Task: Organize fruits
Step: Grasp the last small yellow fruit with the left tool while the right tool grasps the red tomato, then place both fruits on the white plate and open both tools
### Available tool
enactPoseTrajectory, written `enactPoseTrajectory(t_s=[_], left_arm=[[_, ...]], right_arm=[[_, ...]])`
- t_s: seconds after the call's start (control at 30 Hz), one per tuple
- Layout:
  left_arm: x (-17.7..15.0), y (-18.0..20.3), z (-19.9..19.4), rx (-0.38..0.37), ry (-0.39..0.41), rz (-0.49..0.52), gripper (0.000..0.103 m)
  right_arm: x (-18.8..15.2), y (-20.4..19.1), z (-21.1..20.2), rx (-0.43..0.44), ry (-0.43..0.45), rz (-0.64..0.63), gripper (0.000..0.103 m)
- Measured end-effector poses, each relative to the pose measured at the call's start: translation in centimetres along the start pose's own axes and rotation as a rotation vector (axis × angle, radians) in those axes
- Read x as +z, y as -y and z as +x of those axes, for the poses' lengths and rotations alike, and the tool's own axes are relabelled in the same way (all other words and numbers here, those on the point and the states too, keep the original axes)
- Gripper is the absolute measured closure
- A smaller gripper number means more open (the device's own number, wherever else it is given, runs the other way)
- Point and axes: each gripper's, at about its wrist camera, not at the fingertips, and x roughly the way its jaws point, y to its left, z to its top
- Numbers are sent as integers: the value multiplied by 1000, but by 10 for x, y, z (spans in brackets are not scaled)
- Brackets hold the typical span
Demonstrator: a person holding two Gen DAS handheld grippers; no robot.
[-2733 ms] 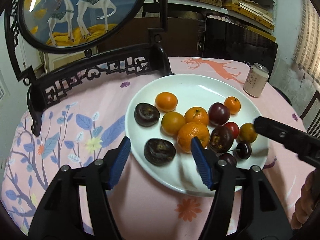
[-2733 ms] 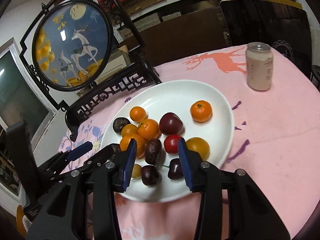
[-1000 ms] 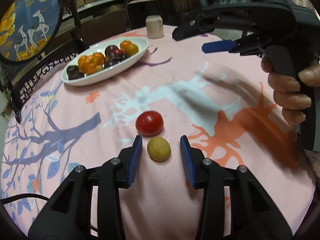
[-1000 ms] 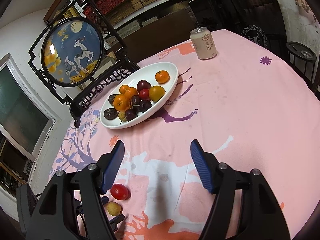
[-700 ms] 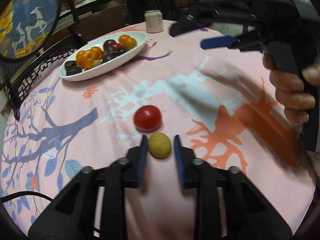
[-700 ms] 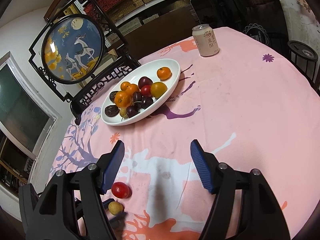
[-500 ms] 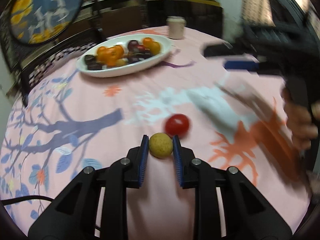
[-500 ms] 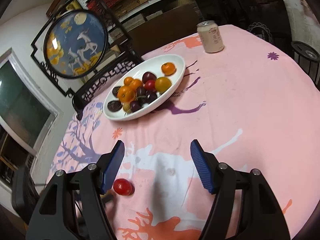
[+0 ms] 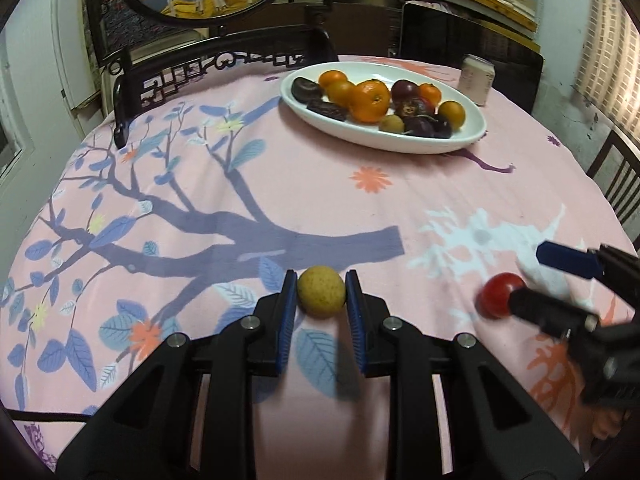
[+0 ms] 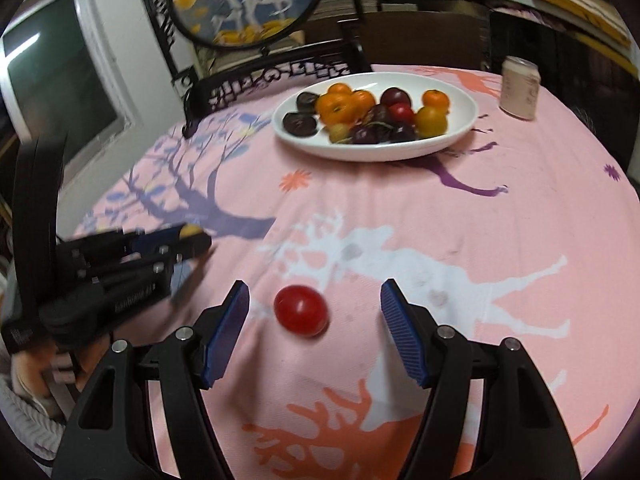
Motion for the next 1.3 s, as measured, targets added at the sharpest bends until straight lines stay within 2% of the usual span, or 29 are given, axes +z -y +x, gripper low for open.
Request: enactPoseTrajectory(t_s=[0.23, 0.37, 0.43, 0.63, 0.8, 0.97, 1.1, 1.3], left_arm=[[-2, 3, 3, 8, -8, 19, 78], [-1, 4, 5, 11, -14, 26, 78], [-1, 4, 6, 10, -17, 31, 78], [-1, 3, 8, -5, -21, 25, 79], [11, 6, -3, -24, 25, 26, 79], [59, 8, -7, -37, 79, 19, 79], [97, 18, 2, -48, 104, 18, 79], [132, 30, 41, -64, 91, 12, 79]], right_arm=[[-8, -9, 14, -6, -57, -56, 56], [-9, -10, 15, -2, -54, -58, 70], [-9, -9, 15, 2, -53, -52, 72], [-4, -5, 5, -1, -2, -27, 73], [12, 22, -15, 6, 81, 78, 73], [43, 46, -23, -2, 135, 152, 73], [80, 59, -19, -33, 171, 151, 73], [118, 75, 17, -39, 168, 175, 73]])
